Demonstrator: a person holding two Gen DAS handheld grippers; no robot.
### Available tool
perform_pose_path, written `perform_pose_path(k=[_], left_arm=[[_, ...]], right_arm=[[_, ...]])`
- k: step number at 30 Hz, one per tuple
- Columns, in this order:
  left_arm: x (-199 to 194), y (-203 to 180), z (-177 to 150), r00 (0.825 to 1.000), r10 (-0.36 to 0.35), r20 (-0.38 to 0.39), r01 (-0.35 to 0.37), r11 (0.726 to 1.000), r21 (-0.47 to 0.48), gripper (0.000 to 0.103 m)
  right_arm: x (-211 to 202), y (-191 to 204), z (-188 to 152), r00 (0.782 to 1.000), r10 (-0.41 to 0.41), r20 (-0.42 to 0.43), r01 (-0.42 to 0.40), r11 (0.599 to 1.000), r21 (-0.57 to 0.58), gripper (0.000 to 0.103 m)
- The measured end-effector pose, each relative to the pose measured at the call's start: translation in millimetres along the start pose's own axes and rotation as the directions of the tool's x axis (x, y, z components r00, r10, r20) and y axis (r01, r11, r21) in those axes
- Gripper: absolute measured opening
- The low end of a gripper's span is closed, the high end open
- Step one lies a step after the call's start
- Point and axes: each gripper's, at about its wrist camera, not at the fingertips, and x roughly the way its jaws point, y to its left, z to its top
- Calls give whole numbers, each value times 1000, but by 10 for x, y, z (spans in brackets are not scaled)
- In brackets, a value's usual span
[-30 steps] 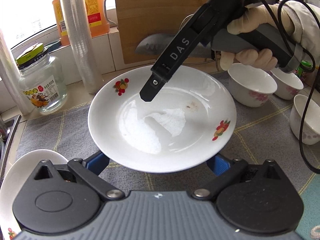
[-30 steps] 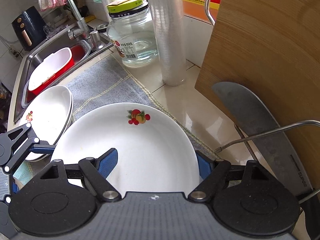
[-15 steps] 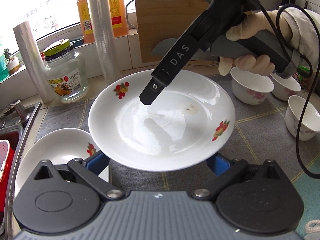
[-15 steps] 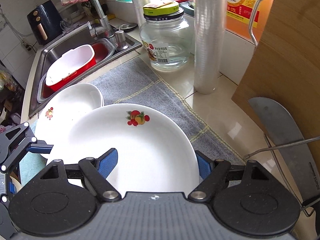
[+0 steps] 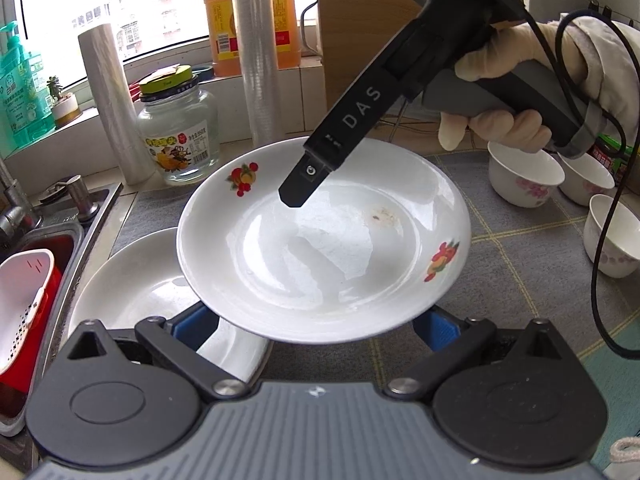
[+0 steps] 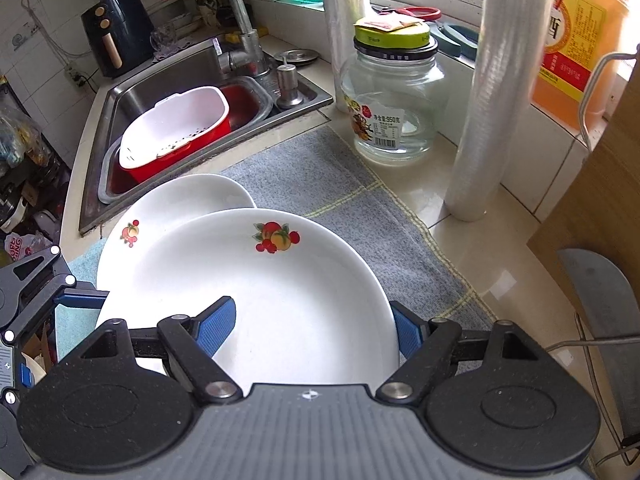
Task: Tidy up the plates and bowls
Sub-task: 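Lift the plate with the right tool and carry it toward the plate stack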
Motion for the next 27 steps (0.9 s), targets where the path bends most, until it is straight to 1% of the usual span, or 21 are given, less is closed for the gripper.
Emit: perform_pose_path(k=[16,27], left_arm=[[-189,371,-207,998,64,-10,-65,995,-69,102],[-182,571,-294,995,97,-38,-101,989,-112,102]], right_arm=[[298,450,312,999,45,-18,-46,996,-74,86],[561,635,466,996,77,-45,-82,991,-108,86]])
